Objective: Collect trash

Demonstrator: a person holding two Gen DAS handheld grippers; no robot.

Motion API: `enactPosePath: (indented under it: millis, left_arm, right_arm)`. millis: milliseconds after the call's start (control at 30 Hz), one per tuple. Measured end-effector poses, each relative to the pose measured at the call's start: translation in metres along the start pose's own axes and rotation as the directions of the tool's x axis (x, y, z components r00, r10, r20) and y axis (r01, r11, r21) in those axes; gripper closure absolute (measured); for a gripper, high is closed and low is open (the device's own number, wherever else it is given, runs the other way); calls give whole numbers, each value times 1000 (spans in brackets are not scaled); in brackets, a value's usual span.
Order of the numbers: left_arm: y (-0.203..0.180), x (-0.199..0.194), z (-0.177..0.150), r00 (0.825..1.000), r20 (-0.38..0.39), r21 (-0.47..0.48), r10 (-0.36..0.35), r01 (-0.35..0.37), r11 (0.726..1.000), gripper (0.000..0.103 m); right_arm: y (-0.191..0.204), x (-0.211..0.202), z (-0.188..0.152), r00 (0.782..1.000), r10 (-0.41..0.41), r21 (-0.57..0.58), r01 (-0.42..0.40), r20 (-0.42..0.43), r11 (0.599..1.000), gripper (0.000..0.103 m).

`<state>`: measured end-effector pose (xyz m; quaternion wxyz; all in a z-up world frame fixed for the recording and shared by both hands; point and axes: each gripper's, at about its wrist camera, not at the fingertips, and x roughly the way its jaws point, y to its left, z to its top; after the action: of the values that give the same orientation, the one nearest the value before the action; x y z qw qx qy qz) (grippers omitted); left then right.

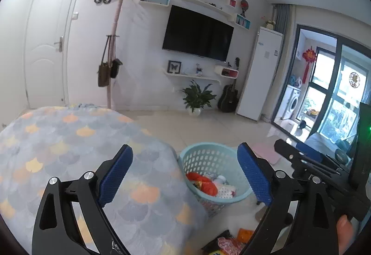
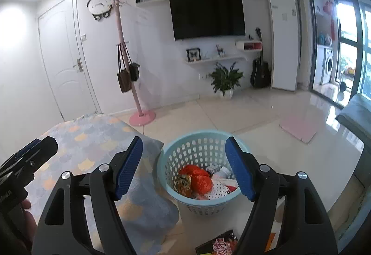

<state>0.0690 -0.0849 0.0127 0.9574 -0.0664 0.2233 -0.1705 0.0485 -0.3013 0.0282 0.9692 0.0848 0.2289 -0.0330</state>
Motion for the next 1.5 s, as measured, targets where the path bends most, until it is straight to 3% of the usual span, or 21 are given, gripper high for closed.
enactPosePath:
  millis: [267,400,600,900,1500]
  left_arm:
    - [10,-15,-14,998,14,-17,60,-60,998,14]
    - [13,-20,-16,998,9,-15,61,-61,998,14]
    - [11,-30,-16,994,31,23,104,-104,994,14]
    - [14,-34,-13,988,55,2,146,-146,989,11]
    - [7,-32,-12,986,35,24,161,-162,987,8]
  right_arm:
    - [4,-15,-20,998,-26,4,25,50,1000,33]
    - [5,-15,-28,999,-7,14,7,50,1000,26]
    - [14,-18,-27,996,-40,-11,41,79,999,26]
    - [20,-20,-28,994,-61,-31,64,89,998,26]
    - [14,-21,-28,993,-81,-18,83,85,996,23]
